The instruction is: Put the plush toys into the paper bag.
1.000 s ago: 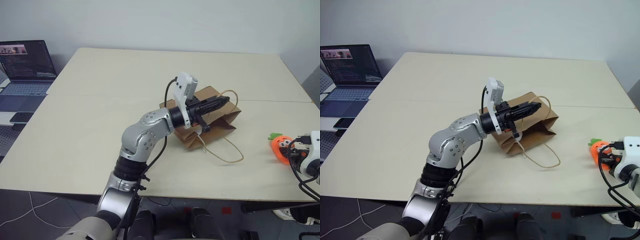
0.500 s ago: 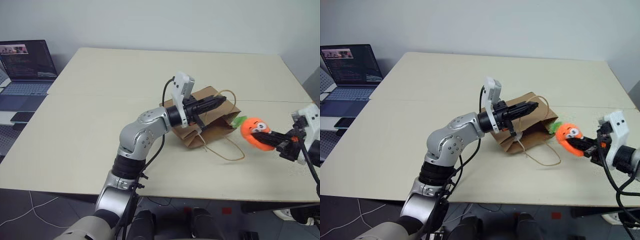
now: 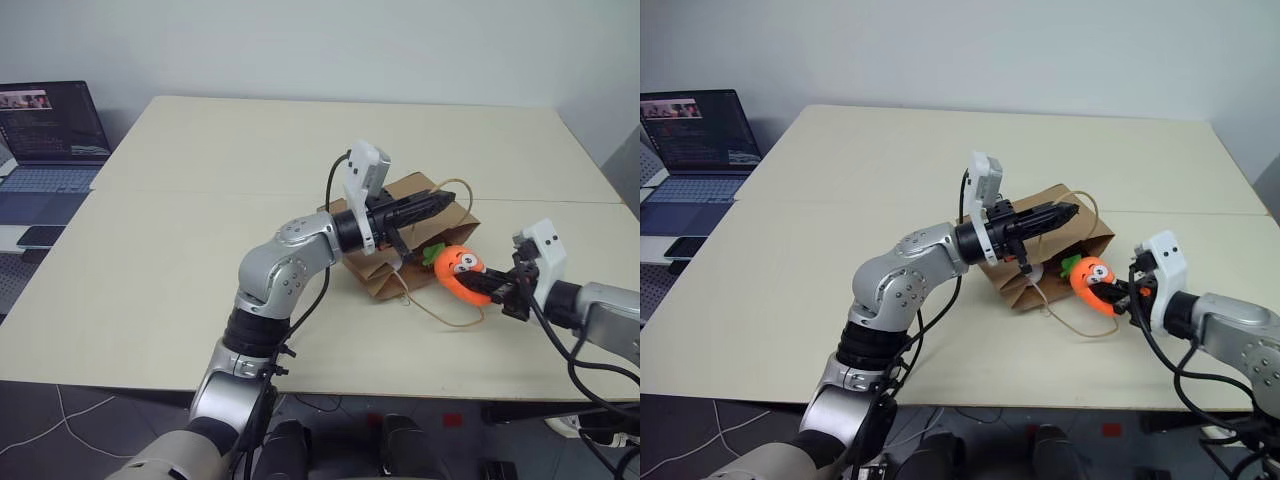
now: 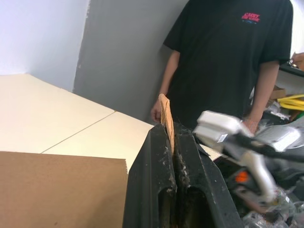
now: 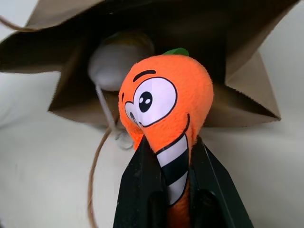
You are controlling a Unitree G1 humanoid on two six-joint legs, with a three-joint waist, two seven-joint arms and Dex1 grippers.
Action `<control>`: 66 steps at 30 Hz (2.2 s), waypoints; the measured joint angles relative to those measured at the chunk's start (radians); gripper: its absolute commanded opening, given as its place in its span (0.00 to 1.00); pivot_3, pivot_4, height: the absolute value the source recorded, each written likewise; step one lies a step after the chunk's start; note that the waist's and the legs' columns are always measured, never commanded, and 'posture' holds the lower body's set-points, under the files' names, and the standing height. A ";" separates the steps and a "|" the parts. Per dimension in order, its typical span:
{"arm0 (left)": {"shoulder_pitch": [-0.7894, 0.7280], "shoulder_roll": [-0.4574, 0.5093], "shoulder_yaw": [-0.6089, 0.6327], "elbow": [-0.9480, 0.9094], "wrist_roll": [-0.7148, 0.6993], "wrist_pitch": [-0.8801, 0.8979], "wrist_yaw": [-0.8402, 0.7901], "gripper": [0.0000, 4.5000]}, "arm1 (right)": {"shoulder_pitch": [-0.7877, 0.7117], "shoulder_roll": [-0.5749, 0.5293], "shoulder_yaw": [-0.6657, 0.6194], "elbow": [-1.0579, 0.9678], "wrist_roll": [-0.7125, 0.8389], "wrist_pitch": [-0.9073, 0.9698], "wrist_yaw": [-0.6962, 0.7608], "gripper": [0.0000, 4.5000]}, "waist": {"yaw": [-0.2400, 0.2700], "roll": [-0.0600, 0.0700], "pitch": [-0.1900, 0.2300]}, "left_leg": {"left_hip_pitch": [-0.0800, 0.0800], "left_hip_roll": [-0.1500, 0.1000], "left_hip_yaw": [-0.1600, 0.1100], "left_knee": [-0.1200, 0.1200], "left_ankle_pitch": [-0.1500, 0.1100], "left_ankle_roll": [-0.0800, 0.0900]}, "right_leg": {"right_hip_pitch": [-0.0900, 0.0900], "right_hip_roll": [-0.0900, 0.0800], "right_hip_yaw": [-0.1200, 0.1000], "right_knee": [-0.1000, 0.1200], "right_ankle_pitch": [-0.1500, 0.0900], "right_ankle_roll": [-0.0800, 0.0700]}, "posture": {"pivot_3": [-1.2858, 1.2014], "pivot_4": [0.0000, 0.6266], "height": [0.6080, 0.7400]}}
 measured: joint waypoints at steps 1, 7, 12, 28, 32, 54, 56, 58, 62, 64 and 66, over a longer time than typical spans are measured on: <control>-0.001 0.006 0.000 -0.011 -0.009 0.004 -0.009 0.00 | -0.018 0.010 0.019 0.011 -0.015 -0.009 -0.005 0.01 | 0.000 0.000 0.000 | 0.000 0.000 0.000 0.000 0.000 0.000 | 0.000 0.000 0.000 0.000 0.000 0.000 | 0.52 0.24 1.00; 0.000 0.010 -0.004 -0.025 -0.015 0.013 -0.017 0.00 | -0.105 0.114 0.095 0.078 -0.071 -0.030 -0.054 0.01 | 0.001 0.000 0.000 | 0.000 0.000 0.000 0.000 0.000 0.000 | 0.000 0.000 0.000 0.000 0.000 0.000 | 0.52 0.24 1.00; 0.000 0.009 -0.005 -0.025 -0.016 0.015 -0.013 0.00 | -0.180 0.202 0.136 0.120 -0.127 -0.030 -0.127 0.01 | 0.001 0.000 0.000 | 0.000 0.000 -0.001 0.000 0.000 0.000 | 0.000 0.000 0.000 0.001 0.000 0.000 | 0.52 0.24 1.00; 0.000 0.009 -0.003 -0.025 -0.016 0.016 -0.003 0.00 | -0.228 0.359 0.155 0.129 -0.256 -0.056 -0.250 0.99 | 0.000 0.000 0.000 | -0.001 0.000 -0.001 0.000 0.000 0.000 | -0.001 0.000 -0.001 0.001 0.000 0.000 | 0.52 0.24 1.00; 0.000 0.009 -0.003 -0.025 -0.016 0.016 -0.001 0.00 | -0.228 0.303 0.107 0.089 -0.213 0.011 -0.221 0.99 | 0.000 0.000 0.000 | -0.001 0.000 -0.001 0.000 0.000 0.000 | -0.001 0.000 -0.001 0.001 0.000 0.000 | 0.52 0.24 1.00; -0.043 0.015 0.022 0.035 0.006 -0.018 0.016 0.00 | 0.117 0.230 -0.502 -0.001 0.287 0.453 -0.151 0.99 | 0.000 0.001 -0.001 | -0.001 0.000 0.000 0.000 0.000 0.000 | 0.000 0.000 0.000 0.001 0.000 0.000 | 0.52 0.24 1.00; -0.051 0.012 0.027 0.047 0.010 -0.030 0.017 0.00 | 0.139 0.259 -0.531 0.001 0.337 0.453 -0.187 0.99 | -0.002 0.001 -0.001 | -0.001 0.000 0.001 0.000 0.000 0.000 | 0.000 0.000 0.001 0.001 0.000 0.000 | 0.52 0.24 1.00; -0.060 0.010 0.029 0.049 0.011 -0.035 0.017 0.00 | 0.154 0.263 -0.552 0.011 0.380 0.453 -0.223 0.99 | 0.000 0.001 -0.001 | 0.000 -0.001 0.001 0.001 0.000 0.000 | 0.000 0.000 0.001 0.001 0.000 0.000 | 0.52 0.24 1.00; -0.078 0.010 0.041 0.072 0.013 -0.055 0.017 0.00 | 0.232 0.296 -0.565 0.044 0.501 0.417 -0.332 0.99 | 0.000 0.001 -0.001 | -0.001 0.000 -0.001 0.000 0.000 0.000 | 0.000 0.000 0.000 0.001 0.000 0.000 | 0.52 0.24 1.00; -0.079 0.009 0.052 0.079 0.013 -0.060 0.017 0.00 | 0.264 0.314 -0.532 0.054 0.590 0.358 -0.412 0.99 | -0.002 0.001 -0.001 | -0.001 0.000 0.000 0.000 0.000 0.000 | 0.000 0.000 0.000 0.001 0.000 0.000 | 0.52 0.24 1.00; -0.080 0.007 0.053 0.086 0.014 -0.065 0.017 0.00 | 0.277 0.331 -0.482 0.056 0.669 0.289 -0.489 0.99 | -0.005 0.001 -0.001 | 0.000 0.000 0.001 0.000 0.000 0.000 | 0.000 0.000 0.001 0.001 0.000 0.000 | 0.52 0.24 1.00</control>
